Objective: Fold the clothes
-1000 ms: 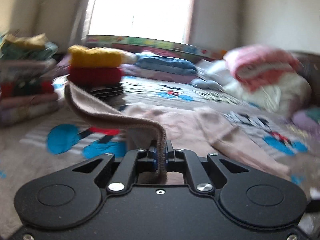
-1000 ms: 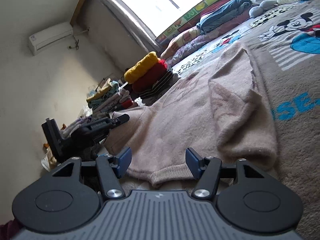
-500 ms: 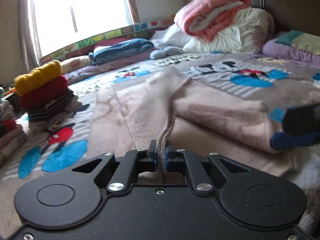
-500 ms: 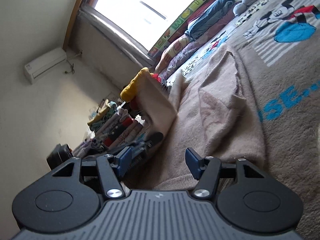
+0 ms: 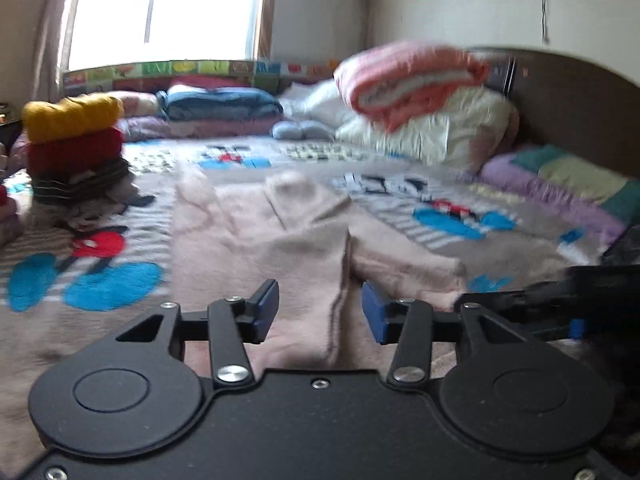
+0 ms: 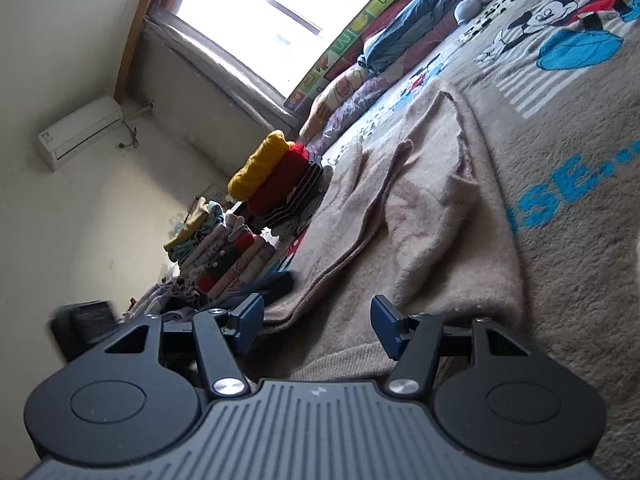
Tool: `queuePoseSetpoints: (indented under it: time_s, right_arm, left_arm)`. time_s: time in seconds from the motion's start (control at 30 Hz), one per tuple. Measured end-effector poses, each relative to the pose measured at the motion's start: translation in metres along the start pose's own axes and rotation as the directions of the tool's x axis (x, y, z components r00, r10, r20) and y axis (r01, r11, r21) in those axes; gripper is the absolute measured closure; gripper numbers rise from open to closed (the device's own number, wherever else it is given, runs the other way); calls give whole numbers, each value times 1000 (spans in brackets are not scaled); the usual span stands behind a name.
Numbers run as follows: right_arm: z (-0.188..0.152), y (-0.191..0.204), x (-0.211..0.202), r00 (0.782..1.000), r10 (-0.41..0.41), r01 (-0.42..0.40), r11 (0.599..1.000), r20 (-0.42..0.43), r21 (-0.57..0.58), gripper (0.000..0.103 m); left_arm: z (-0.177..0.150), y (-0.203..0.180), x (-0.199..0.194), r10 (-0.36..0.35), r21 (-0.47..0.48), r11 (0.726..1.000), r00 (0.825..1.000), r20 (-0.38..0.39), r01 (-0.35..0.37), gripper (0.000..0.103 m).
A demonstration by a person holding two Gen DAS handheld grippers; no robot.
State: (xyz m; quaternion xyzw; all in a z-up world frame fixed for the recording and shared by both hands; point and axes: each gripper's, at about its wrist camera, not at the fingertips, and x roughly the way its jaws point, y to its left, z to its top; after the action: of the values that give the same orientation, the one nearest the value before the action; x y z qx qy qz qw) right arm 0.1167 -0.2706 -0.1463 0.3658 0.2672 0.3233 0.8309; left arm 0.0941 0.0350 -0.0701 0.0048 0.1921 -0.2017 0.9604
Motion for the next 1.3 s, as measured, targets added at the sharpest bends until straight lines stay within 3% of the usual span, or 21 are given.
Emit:
queuePoseSetpoints:
  time_s: [0.07,0.2,0.4,0.57,0.63,0.67,0.7,0.77,0.83,1.0,1.13,1.23,1.3]
  right_arm:
    - [1,2,6,1000,-22,22,1000,-11,3,43]
    - [10,9,23,998,-52,53,998,-17,18,43]
    - [26,27,56,989,-149,149,989,-24,8,42]
    - [39,44,76,975,-221,221,975,-20,22,42]
    - [42,53,77,974,-226,227,974,-15,29,42]
    - [43,58,76,972,-234,234,972,-8,26,42]
    - [44,61,76,970,-242,242,970,-2,26,42]
    - [48,60,77,963,-269,268,963,3,39,41]
    - [51,53,84,946,-323,324,945,-19,47,39]
    - [46,38,114,911,-395,401,915,-121,31,39]
    - [44,37,132,902,-420,424,905,-100,27,39]
    - [46,35,139,897,-437,440,898,-62,33,49]
    - [46,31,141,899,-437,438,897,-31,55,67]
  left_arm:
    - [-5,6,-21,6,28,1000,1000,6,-6,54]
    - [-23,0,-42,58,191,980,998,-38,-50,48]
    - [-39,-11,-29,152,313,941,987,-59,-126,48]
    - [-51,-33,-10,234,507,841,972,-21,-191,48]
    - [-56,-36,-2,233,555,810,972,-12,-187,53]
    - [-58,-37,2,237,568,802,971,-16,-186,60]
    - [-58,-36,7,244,572,799,969,-25,-186,67]
    - [-57,-35,11,245,561,807,969,-34,-184,68]
    - [-54,-31,10,232,530,829,972,-39,-177,69]
    - [-51,-26,10,217,512,843,975,-46,-164,69]
    - [-50,-25,10,212,506,848,976,-50,-159,69]
    - [-50,-25,10,211,504,849,976,-51,-157,69]
    - [-51,-25,10,216,504,848,975,-49,-162,69]
